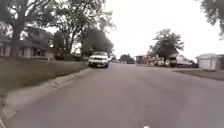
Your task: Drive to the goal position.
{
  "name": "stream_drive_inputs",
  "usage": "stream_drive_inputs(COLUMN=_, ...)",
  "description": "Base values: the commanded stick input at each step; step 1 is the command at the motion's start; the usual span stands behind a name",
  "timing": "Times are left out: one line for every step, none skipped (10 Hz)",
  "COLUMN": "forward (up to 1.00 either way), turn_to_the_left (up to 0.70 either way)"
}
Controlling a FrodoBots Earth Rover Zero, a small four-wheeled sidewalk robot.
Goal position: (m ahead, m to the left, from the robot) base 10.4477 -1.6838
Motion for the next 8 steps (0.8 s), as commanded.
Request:
stream_drive_inputs(forward=0.70, turn_to_the_left=0.00)
stream_drive_inputs(forward=0.70, turn_to_the_left=0.00)
stream_drive_inputs(forward=0.70, turn_to_the_left=0.00)
stream_drive_inputs(forward=0.70, turn_to_the_left=0.00)
stream_drive_inputs(forward=0.70, turn_to_the_left=0.00)
stream_drive_inputs(forward=0.70, turn_to_the_left=0.00)
stream_drive_inputs(forward=0.70, turn_to_the_left=0.00)
stream_drive_inputs(forward=0.70, turn_to_the_left=0.00)
